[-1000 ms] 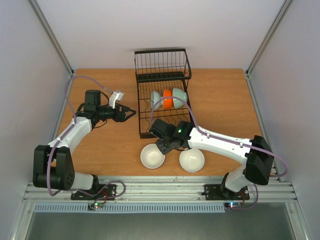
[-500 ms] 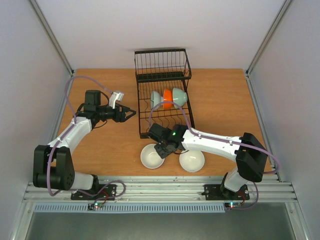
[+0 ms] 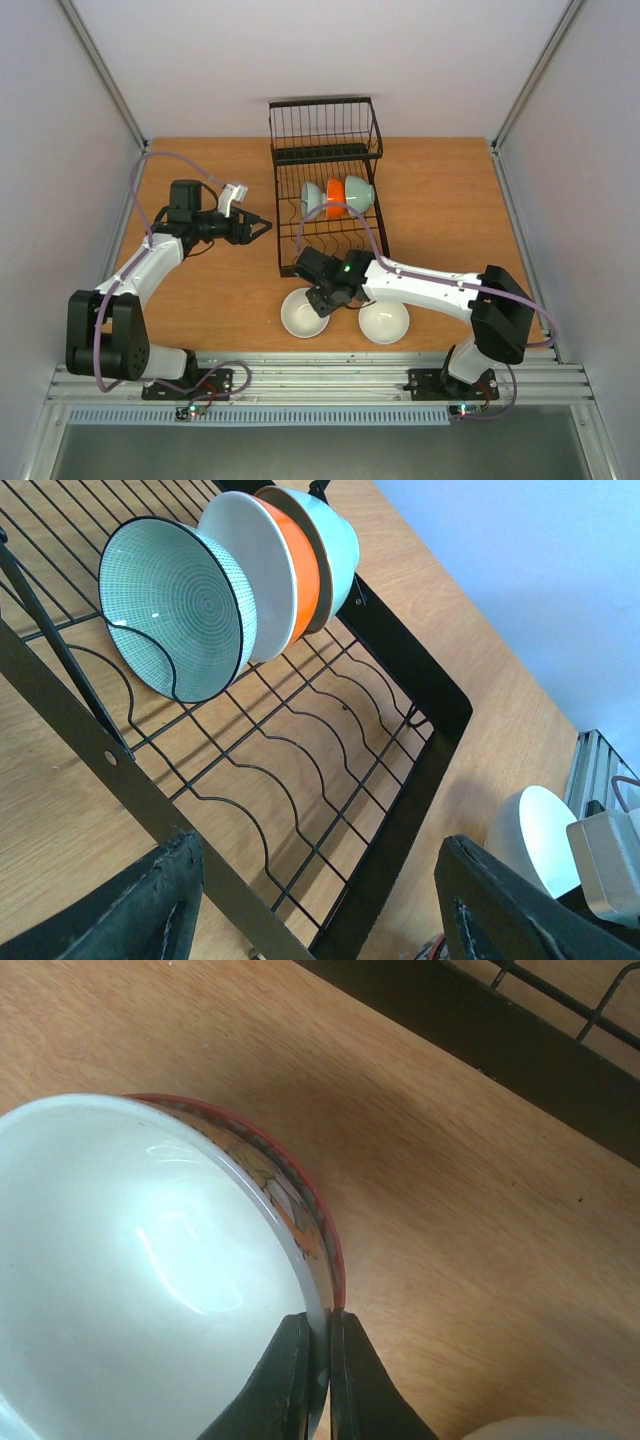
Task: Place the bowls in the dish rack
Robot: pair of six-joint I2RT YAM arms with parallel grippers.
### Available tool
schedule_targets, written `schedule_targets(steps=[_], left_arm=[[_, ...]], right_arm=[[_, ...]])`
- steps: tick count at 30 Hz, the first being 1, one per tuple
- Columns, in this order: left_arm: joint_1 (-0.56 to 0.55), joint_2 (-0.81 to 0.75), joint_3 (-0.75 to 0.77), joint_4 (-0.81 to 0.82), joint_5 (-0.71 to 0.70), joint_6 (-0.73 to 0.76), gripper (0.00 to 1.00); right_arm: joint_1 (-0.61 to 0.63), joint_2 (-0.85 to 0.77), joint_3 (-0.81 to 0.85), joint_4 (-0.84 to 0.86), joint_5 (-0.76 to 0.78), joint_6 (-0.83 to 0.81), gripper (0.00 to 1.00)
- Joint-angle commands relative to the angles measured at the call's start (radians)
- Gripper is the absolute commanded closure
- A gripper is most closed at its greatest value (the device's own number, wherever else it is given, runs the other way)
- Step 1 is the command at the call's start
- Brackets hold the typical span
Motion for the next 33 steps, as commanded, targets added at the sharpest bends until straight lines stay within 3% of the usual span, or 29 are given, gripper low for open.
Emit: schedule_targets(steps=[1,13,18,33], left_arm=[[0.003,0.004,0.031,0.006,0.021,0.023,0.36],[-0.002,-0.025,0.028,-0.001,0.032,0.029,0.36],[-0.011,-0.034,0.029,-0.007,0.03,0.034,0.36],[-0.032,-0.041,0.031,-0.03,0.014,0.055,0.36]], right_arm=[[0.009,-0.079,0.016,-0.02,0.016,-0.017,0.99],[0.007,-0.226,0.149,-0.088,0.117,-0.099,0.99],[-0.029,-0.164,0.214,-0.087,0.217,-0.126,0.99],[-0.135,0.054,0.425,-0.008,0.237,-0.201,0.99]])
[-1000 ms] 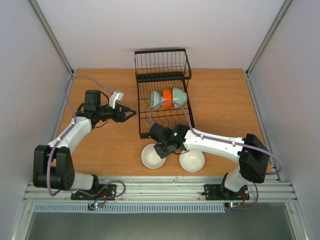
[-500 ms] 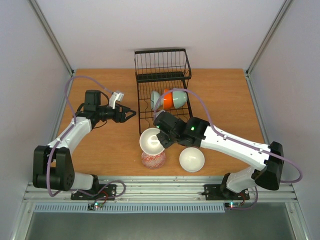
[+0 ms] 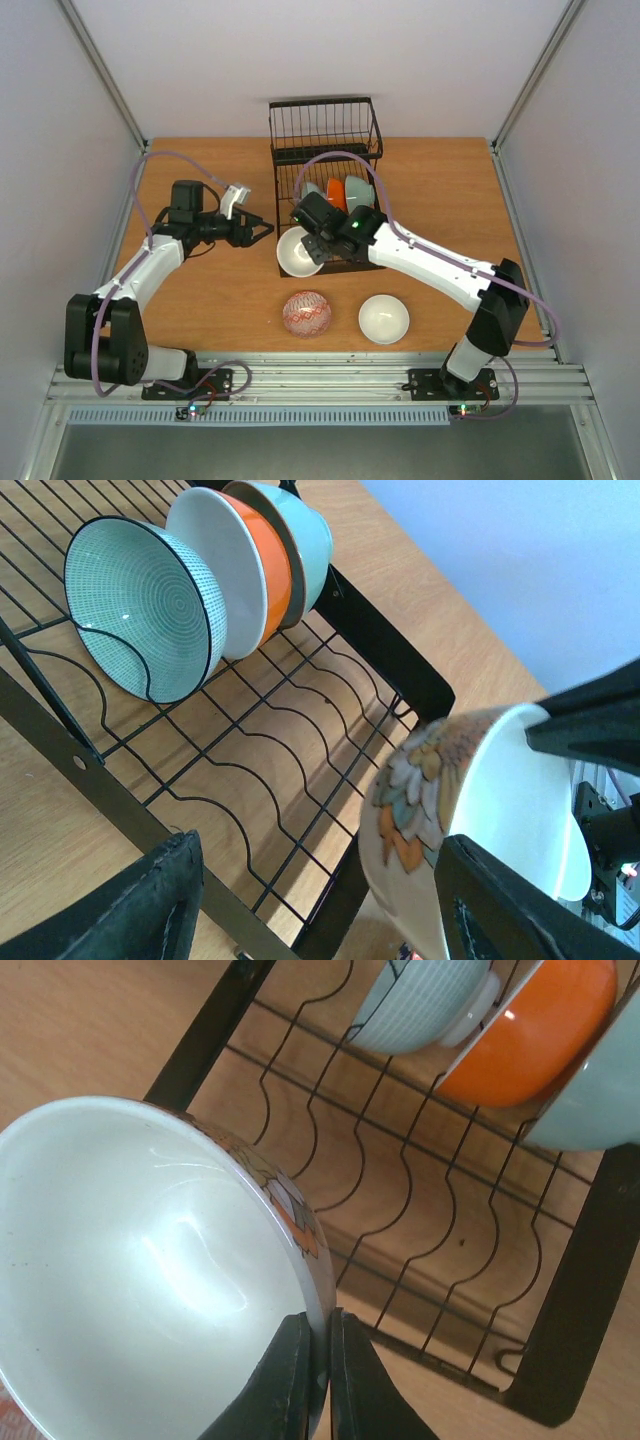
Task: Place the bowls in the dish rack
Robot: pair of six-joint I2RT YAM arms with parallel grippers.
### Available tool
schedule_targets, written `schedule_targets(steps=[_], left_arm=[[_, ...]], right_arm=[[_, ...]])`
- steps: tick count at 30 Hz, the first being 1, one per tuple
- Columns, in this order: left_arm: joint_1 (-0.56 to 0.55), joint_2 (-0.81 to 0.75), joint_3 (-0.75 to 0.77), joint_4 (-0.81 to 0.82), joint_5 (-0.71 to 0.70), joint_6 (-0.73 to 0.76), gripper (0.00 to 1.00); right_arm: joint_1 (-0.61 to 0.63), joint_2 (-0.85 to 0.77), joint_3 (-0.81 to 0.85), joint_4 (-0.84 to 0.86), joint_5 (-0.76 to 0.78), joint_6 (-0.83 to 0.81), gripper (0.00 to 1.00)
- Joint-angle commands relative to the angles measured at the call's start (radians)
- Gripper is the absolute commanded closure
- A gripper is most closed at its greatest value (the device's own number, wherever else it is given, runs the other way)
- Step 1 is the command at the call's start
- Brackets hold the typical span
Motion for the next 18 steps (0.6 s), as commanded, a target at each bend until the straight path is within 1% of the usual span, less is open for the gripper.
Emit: schedule_targets(steps=[1,8,14,16,18], left_arm=[[-0.012,-0.019,0.03,-0.004,-0.006,0.025,0.36],[-0.027,-0.019,0.032,-0.009,-0.022,0.033,0.36],[-0.029,-0.014,0.032,-0.01,-0.027,0.037,0.37],[-0.03,-0.009,0.033,-0.011,-0.027,0.037,0.41],[-0.031,-0.002,0.036,-0.012,-0.024,0.037,0.52]], right_arm=[[-0.011,0.04,0.122,0.072,0.045,-0.033,0.99],[-0.014,0.133,0.237,0.072,0.058,-0.065,0.99],[-0.014,0.152,0.282,0.081,0.052,-0.07,0.99],[-0.014,0.154,0.291,0.083,0.052,-0.073,0.99],[-0.015,0.159,0.305,0.082,0.053,-0.077,0.99]])
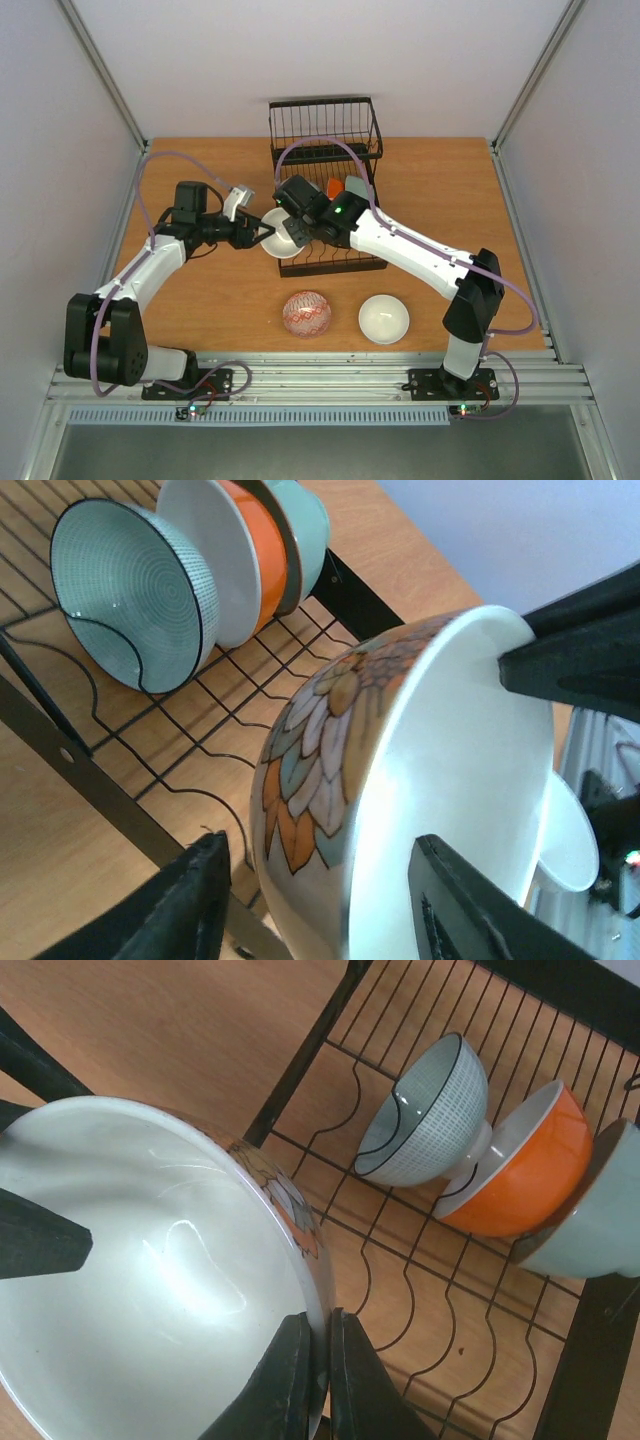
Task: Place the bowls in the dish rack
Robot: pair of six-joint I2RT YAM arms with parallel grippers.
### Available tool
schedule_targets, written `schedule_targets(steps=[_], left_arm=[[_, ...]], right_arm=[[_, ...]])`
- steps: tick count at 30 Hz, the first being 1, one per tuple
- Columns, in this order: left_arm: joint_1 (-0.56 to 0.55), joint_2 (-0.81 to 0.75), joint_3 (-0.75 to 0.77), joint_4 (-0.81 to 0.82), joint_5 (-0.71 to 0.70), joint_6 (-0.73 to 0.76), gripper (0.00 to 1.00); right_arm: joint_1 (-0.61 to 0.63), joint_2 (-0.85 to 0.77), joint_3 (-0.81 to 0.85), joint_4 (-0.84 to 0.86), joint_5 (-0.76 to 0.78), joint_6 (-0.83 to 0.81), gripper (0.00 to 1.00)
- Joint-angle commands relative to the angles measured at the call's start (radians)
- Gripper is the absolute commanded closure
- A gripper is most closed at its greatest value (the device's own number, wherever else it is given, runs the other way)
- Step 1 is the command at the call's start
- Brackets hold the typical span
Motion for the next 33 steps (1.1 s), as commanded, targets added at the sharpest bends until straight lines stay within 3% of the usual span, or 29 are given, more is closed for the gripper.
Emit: schedule_targets(steps=[1,3,9,13,22,27,31,33], left_arm=[[-0.007,0.001,0.037,0.005,-0.001,0.018,0.57],[-0.008,0.006,0.041,-0.001,-0.001,0.021,0.65],[-0.01,0.012,0.046,-0.011,-0.006,0.031,0.73],[-0.011,0.019,0.048,-0.017,0.0,0.035,0.99],[-0.012,0.01,0.046,-0.035,0.016,0.067,1.0],[-0.008,0.003,0.041,-0.027,0.034,0.066,1.0],[0.009,0.013,0.04,-0.018,0.087,0.059,1.0],[0.021,0.017,0.037,-0.012,0.125,0.055,0.99]], right_arm=[[-0.002,-0.006,0.072,0.053,0.025,-0.015,0.99],[-0.002,-0.001,0.075,0.058,0.026,-0.019,0.99],[-0.002,0.017,0.094,0.071,0.016,-0.028,0.99],[-0.002,0.03,0.108,0.071,0.005,-0.031,0.99],[-0.003,-0.005,0.054,0.125,-0.022,-0.041,0.97],[-0.002,-0.077,-0.049,0.202,-0.039,-0.029,0.79],[-0.011,-0.159,-0.163,0.29,-0.138,-0.021,0.5],[-0.02,-0.197,-0.224,0.332,-0.182,-0.002,0.4]])
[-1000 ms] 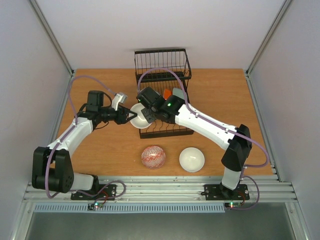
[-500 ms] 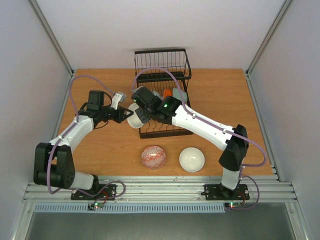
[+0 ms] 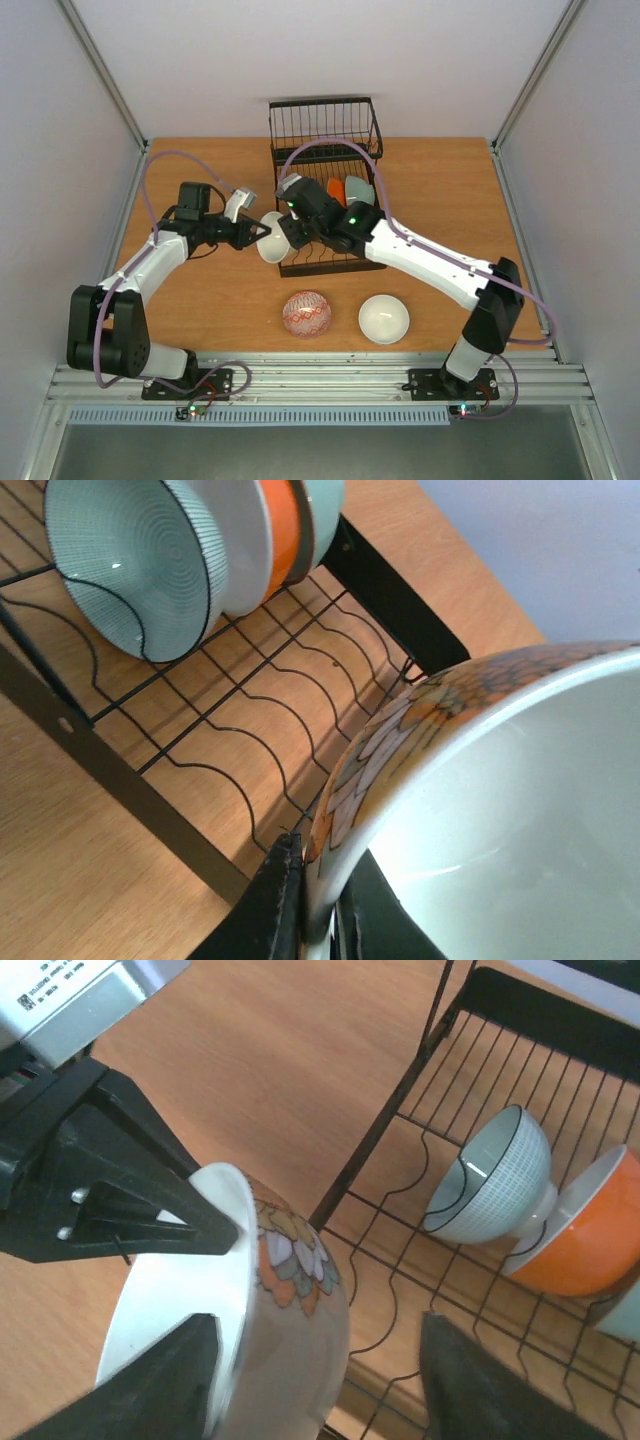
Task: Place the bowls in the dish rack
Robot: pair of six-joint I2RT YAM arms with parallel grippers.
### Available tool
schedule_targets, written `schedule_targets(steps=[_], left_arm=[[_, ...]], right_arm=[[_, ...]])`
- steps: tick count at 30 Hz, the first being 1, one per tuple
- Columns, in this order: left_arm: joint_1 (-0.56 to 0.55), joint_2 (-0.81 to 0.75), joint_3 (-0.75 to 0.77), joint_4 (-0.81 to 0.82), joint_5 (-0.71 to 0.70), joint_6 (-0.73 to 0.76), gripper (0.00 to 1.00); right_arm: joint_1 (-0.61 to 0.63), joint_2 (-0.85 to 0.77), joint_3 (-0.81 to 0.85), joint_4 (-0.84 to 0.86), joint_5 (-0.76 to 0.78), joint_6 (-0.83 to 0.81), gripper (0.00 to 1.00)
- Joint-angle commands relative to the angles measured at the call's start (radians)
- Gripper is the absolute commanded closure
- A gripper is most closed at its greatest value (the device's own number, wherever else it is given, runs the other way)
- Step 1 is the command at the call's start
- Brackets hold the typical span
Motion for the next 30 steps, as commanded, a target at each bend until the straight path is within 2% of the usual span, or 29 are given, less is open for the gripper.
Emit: schedule_targets(steps=[1,7,12,18,26,30], left_arm=[[0.022,-0.024,0.013,0.052,0.179,0.013,1.0],[0.038,-0.039,-0.003,0.08,0.228,0.005,1.0],[0.046,-0.054,-0.012,0.094,0.236,0.001,1.0],[0.052,-0.079,-0.024,0.119,0.243,-0.013,1.0],[0.054,-0.088,-0.028,0.124,0.242,-0.016,0.99],[0.054,-0.086,-0.028,0.124,0.241,-0.017,1.0]], right_arm=[[-0.032,-0.102,-0.106,0.127,-0.1,0.04,0.36],[-0.072,-0.161,-0.22,0.198,-0.297,0.124,0.25],[-0.106,-0.199,-0.347,0.346,-0.488,0.23,0.19],[-0.107,-0.207,-0.399,0.403,-0.537,0.291,0.14],[-0.107,-0.202,-0.433,0.459,-0.596,0.35,0.18],[-0.107,-0.198,-0.435,0.461,-0.606,0.358,0.26]])
